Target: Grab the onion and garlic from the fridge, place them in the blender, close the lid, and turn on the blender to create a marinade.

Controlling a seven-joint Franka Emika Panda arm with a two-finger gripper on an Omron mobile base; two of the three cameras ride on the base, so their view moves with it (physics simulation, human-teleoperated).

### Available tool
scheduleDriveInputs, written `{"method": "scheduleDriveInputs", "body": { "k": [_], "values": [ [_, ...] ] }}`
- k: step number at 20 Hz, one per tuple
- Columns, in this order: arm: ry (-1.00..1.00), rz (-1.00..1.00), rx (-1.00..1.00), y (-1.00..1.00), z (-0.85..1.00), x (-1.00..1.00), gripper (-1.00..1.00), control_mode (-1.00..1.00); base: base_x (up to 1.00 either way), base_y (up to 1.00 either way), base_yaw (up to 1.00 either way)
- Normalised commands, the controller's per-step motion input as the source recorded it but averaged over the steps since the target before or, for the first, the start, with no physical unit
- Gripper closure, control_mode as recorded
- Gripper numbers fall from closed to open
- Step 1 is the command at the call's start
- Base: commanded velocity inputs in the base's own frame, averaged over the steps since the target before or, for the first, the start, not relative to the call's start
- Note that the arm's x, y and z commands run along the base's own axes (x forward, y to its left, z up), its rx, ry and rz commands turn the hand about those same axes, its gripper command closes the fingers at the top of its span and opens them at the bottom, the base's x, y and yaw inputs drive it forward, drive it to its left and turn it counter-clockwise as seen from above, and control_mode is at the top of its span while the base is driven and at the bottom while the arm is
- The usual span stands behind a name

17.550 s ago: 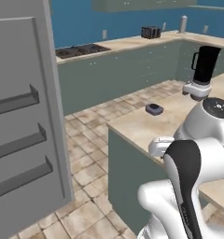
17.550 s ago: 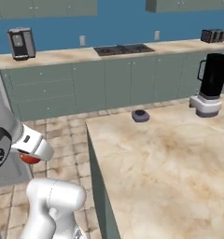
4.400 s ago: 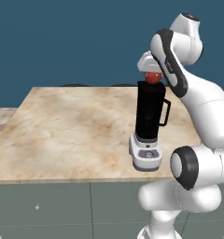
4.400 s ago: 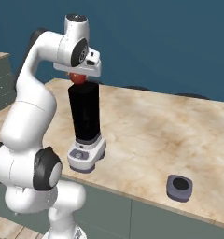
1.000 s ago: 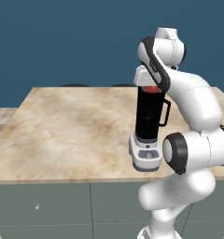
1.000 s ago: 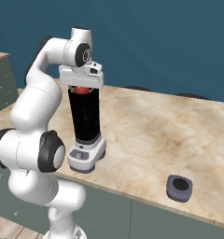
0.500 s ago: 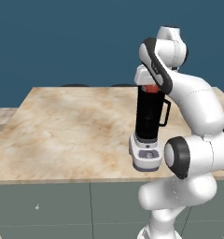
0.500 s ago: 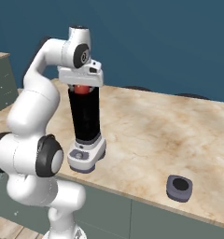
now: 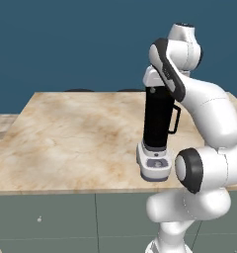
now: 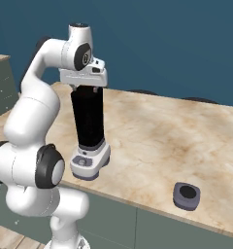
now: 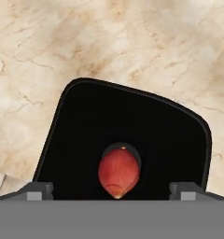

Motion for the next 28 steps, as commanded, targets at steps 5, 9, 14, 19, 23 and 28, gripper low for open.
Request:
{"method": "scheduleDriveInputs", "body": {
  "k": [5,9,14,19,23,28],
  "values": [
    [-0.08,0.00,0.00,0.00,0.00,-0.23,-1.00,-1.00,0.00,0.00,0.00],
    [-0.28,0.00,0.00,0.02,0.00,-0.91,-1.00,-1.00,0.00,0.00,0.00],
    [-0.24,-0.02,0.00,0.03,-0.26,-1.00,-1.00,-1.00,0.00,0.00,0.00],
    [-0.16,-0.08,0.00,0.01,-0.39,-1.00,-1.00,-1.00,0.00,0.00,0.00],
    [-0.03,-0.05,-0.02,0.01,-0.54,-1.00,-1.00,-1.00,0.00,0.00,0.00],
    [-0.01,0.00,-0.04,0.03,-0.48,-0.72,-1.00,-1.00,0.00,0.00,0.00]
  ]
}}
